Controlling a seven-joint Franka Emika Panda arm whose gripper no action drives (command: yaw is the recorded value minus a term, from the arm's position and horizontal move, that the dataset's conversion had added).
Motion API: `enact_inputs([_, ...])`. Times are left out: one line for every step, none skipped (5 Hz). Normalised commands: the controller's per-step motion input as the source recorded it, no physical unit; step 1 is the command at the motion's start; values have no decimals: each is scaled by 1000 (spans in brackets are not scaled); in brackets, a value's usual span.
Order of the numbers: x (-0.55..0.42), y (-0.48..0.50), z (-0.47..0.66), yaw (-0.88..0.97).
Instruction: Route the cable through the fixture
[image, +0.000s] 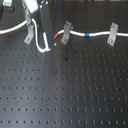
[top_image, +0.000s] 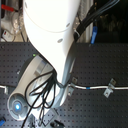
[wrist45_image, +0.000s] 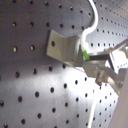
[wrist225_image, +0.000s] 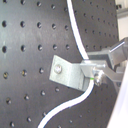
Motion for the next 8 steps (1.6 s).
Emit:
enact_inputs([-148,-95,0,-626])
enact_inputs([-260,15,2,-389])
enact_inputs([-337,59,43,-231])
enact_inputs([-220,-58,109,-174])
enact_inputs([-185,-88,183,-171])
enact_inputs([-173,-118,198,-163])
enact_inputs([-210,-162,221,-137])
enact_inputs([-145,-226,196,-109])
